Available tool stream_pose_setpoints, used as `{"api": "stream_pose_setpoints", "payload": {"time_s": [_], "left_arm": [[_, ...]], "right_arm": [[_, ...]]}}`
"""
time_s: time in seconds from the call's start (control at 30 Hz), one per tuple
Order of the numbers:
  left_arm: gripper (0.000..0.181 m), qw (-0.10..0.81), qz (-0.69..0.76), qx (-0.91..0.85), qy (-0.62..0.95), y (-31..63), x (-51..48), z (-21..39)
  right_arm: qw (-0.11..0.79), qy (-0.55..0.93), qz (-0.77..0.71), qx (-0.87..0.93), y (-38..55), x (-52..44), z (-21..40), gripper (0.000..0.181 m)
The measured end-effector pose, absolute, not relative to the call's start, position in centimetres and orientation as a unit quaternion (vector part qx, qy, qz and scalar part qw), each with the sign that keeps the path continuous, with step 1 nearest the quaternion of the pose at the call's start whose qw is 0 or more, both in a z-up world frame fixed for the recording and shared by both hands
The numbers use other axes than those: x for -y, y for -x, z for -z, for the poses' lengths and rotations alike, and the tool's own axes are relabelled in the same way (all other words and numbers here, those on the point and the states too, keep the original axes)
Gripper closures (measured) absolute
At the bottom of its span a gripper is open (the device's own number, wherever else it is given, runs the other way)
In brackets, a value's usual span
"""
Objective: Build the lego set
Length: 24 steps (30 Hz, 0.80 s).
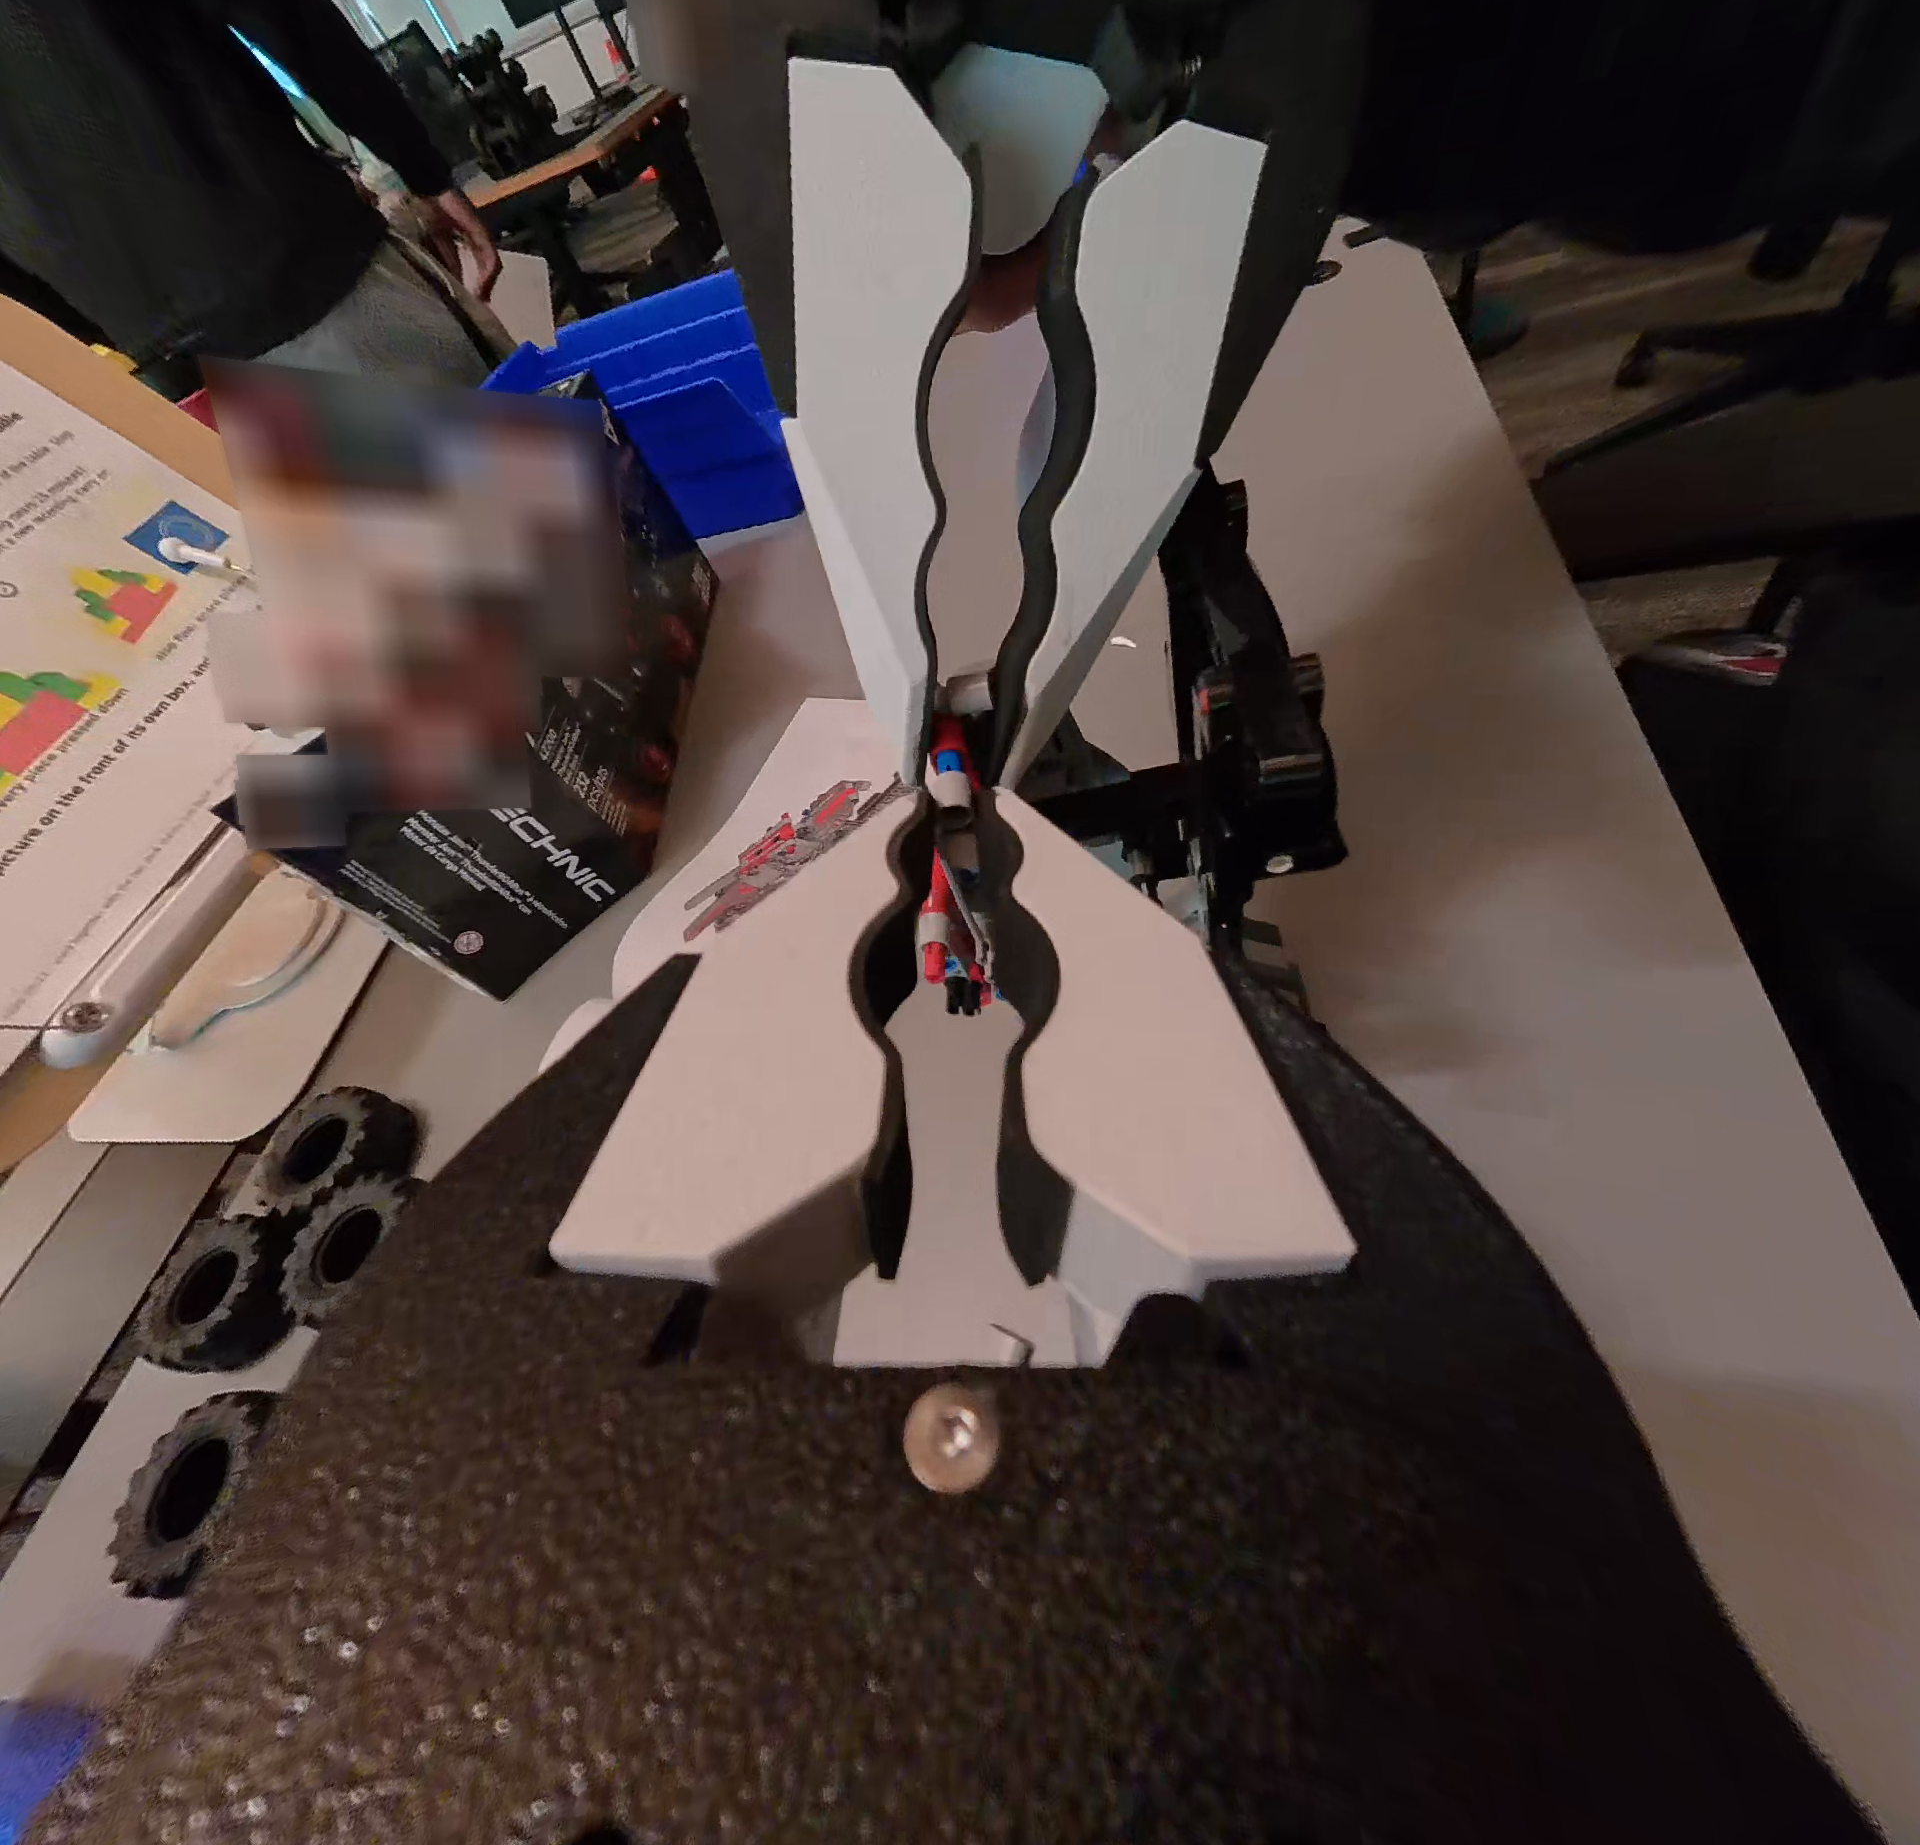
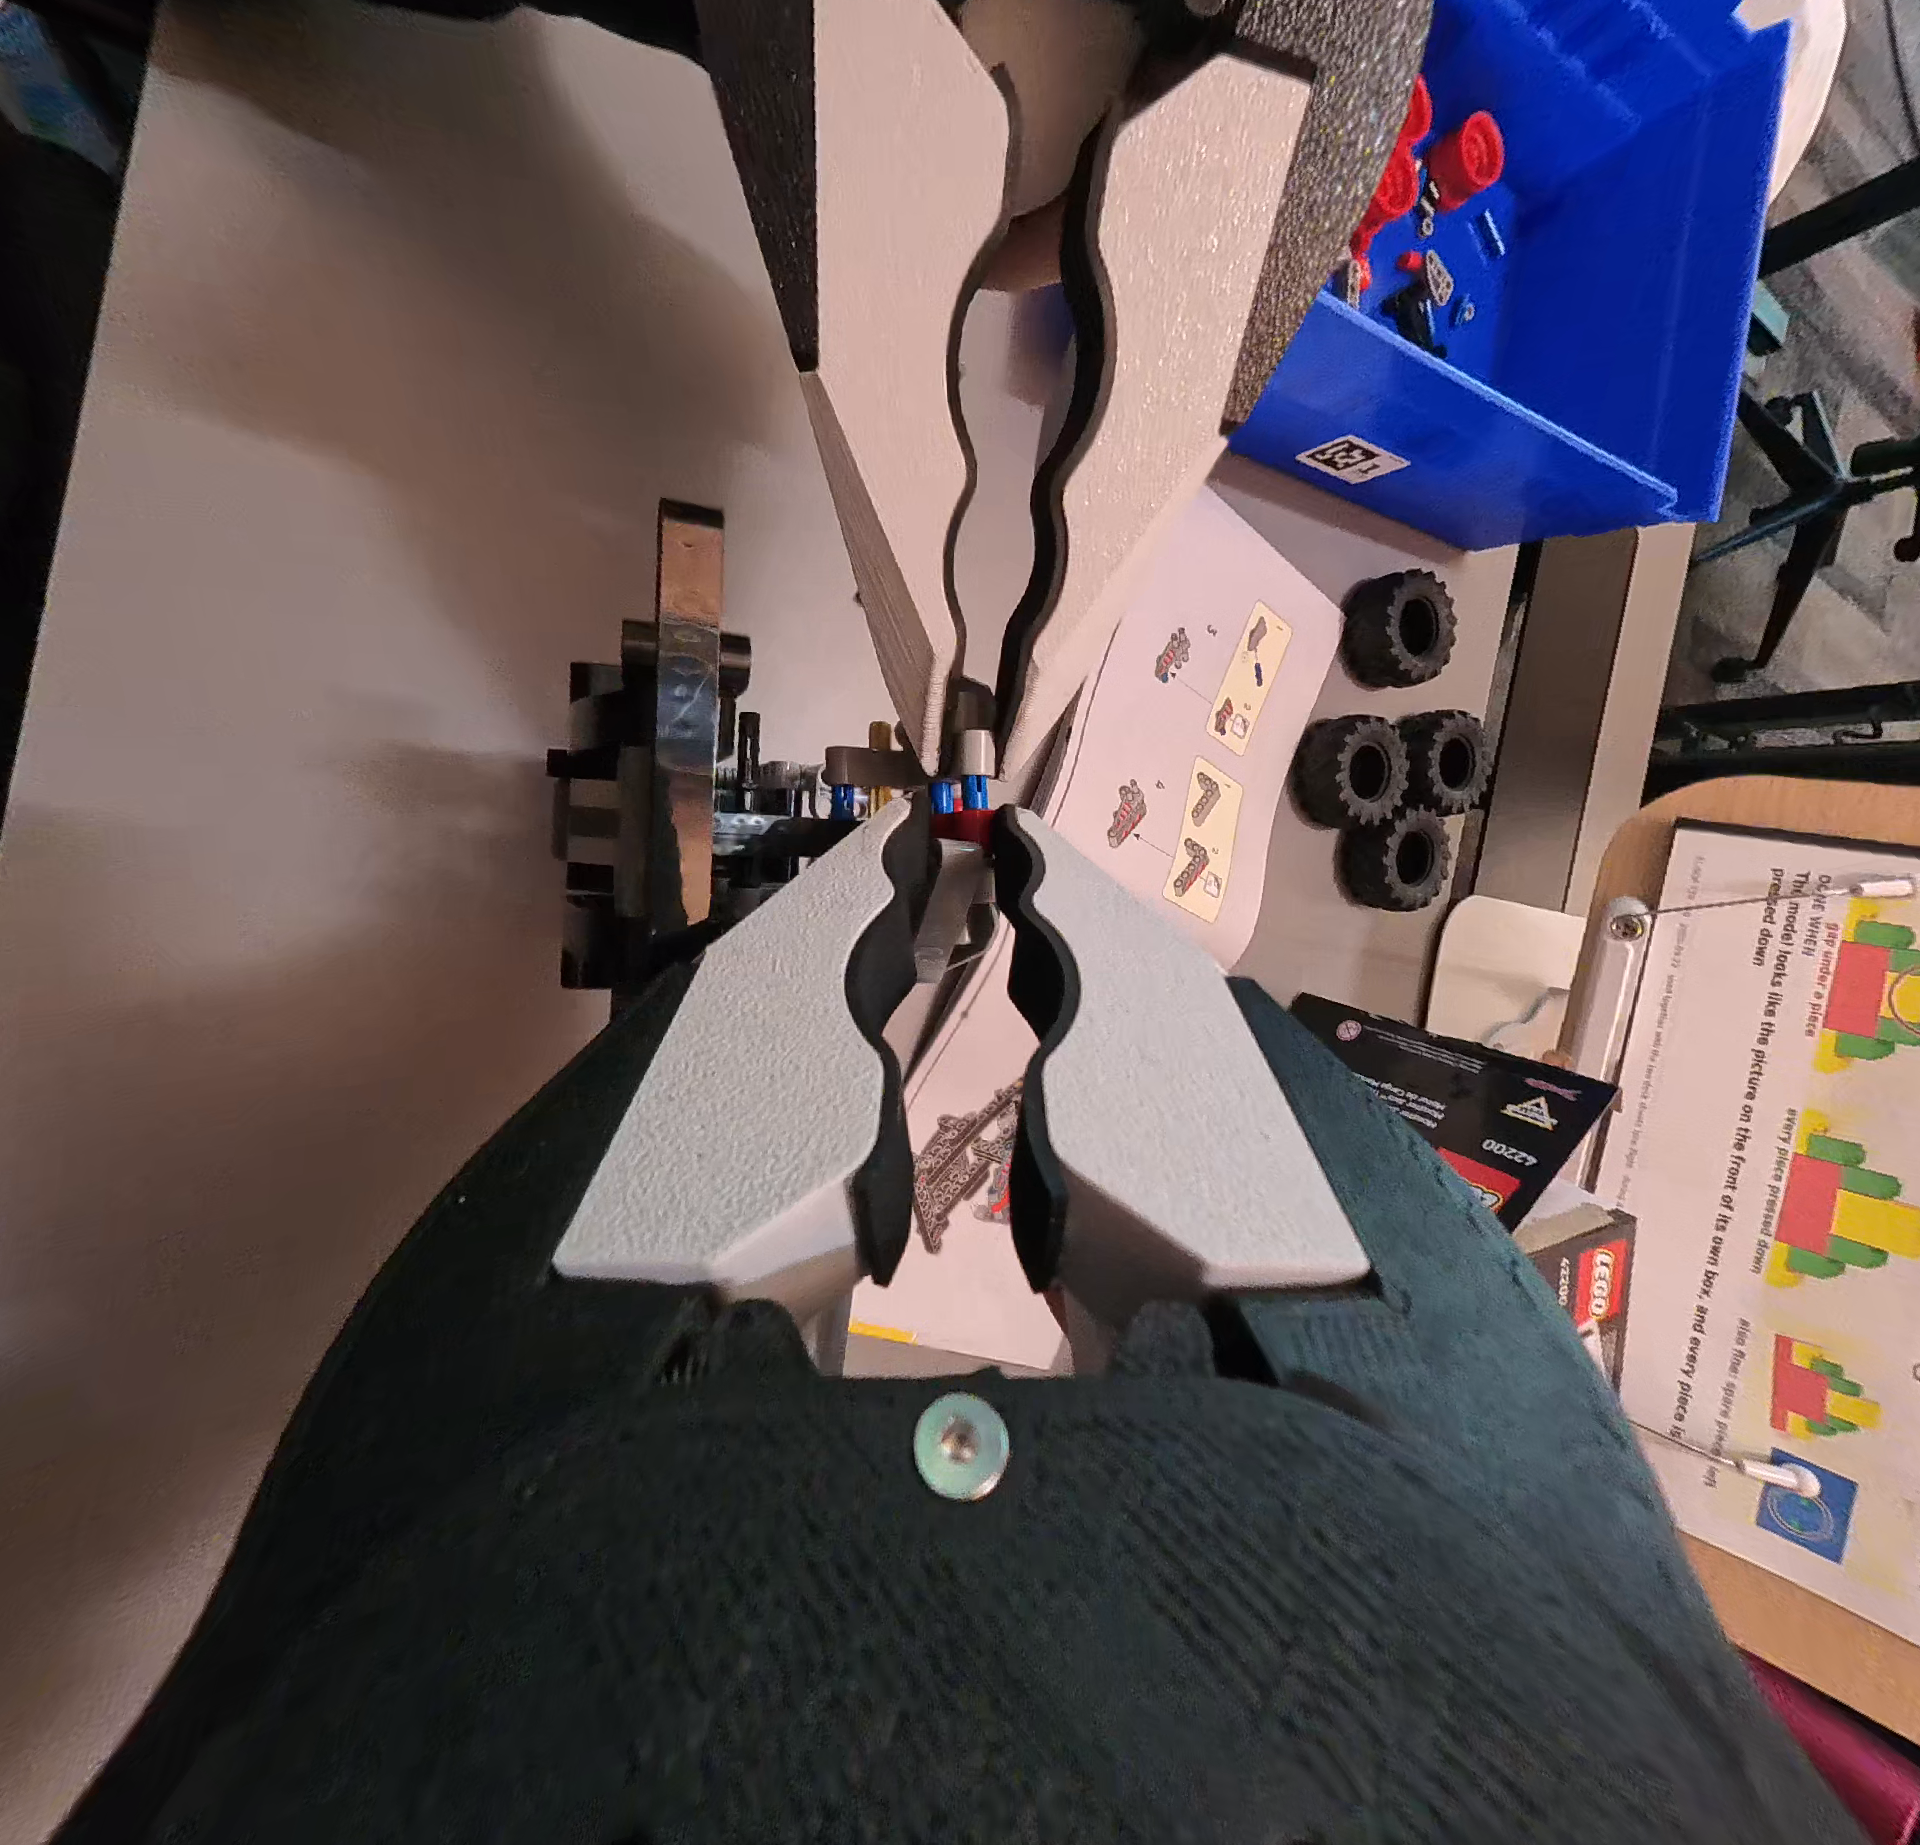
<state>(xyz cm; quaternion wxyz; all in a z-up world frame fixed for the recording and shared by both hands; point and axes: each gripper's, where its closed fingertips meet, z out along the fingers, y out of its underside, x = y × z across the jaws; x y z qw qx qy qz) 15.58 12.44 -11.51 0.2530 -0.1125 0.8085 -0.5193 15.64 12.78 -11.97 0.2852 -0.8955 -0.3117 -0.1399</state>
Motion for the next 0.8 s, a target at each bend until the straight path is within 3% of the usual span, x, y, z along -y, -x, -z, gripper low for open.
{"api": "stream_pose_setpoints", "payload": {"time_s": [0.23, 0.47, 0.8], "left_arm": [[0.177, 0.195, 0.545, -0.802, 0.151, -15.53, -12.56, 11.63], [0.177, 0.205, 0.546, -0.798, 0.152, -15.61, -12.42, 11.44], [0.177, 0.212, 0.549, -0.794, 0.154, -15.85, -12.16, 11.33]], "right_arm": [[0.280, 0.893, 0.156, 0.316, -15.69, -13.00, 12.06, 0.170], [0.340, 0.891, 0.116, 0.278, -15.72, -12.84, 11.65, 0.170], [0.325, 0.899, 0.108, 0.273, -16.04, -12.26, 11.41, 0.169]]}}
